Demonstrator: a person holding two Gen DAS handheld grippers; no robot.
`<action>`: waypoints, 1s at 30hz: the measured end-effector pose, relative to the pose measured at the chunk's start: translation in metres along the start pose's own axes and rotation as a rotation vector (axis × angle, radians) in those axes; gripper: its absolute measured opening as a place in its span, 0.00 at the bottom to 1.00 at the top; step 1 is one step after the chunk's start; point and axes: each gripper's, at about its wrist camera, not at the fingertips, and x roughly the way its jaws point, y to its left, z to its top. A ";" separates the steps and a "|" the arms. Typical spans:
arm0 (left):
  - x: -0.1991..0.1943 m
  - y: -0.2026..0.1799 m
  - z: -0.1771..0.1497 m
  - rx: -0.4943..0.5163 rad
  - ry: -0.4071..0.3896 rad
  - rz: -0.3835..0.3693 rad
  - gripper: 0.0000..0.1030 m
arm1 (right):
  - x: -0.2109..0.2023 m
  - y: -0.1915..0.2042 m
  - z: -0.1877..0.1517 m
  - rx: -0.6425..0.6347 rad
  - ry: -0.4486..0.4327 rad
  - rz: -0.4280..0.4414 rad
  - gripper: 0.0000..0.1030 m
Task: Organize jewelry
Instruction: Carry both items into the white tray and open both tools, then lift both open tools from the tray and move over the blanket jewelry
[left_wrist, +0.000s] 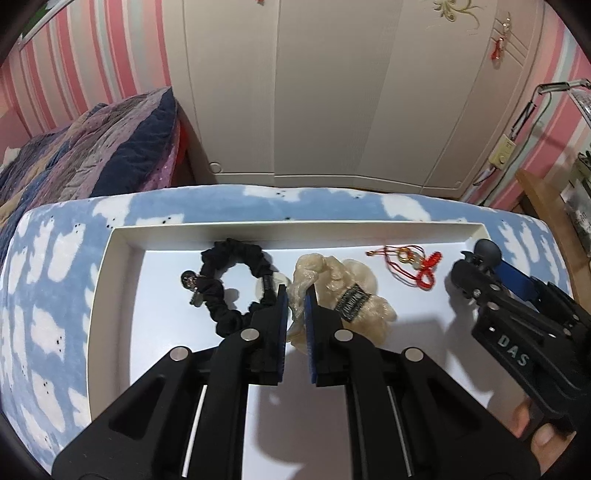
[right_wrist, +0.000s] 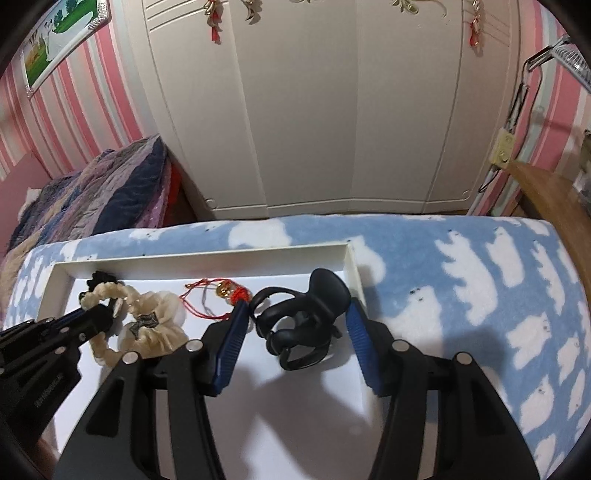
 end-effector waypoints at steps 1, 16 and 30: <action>0.001 0.001 0.000 -0.002 -0.001 0.002 0.07 | 0.000 0.000 0.001 -0.002 0.001 0.000 0.52; -0.001 -0.002 -0.003 0.019 -0.008 0.045 0.29 | -0.002 0.005 -0.002 -0.032 0.016 -0.012 0.53; -0.036 0.015 0.003 -0.042 -0.104 0.018 0.92 | -0.023 0.006 0.001 -0.014 -0.051 0.014 0.76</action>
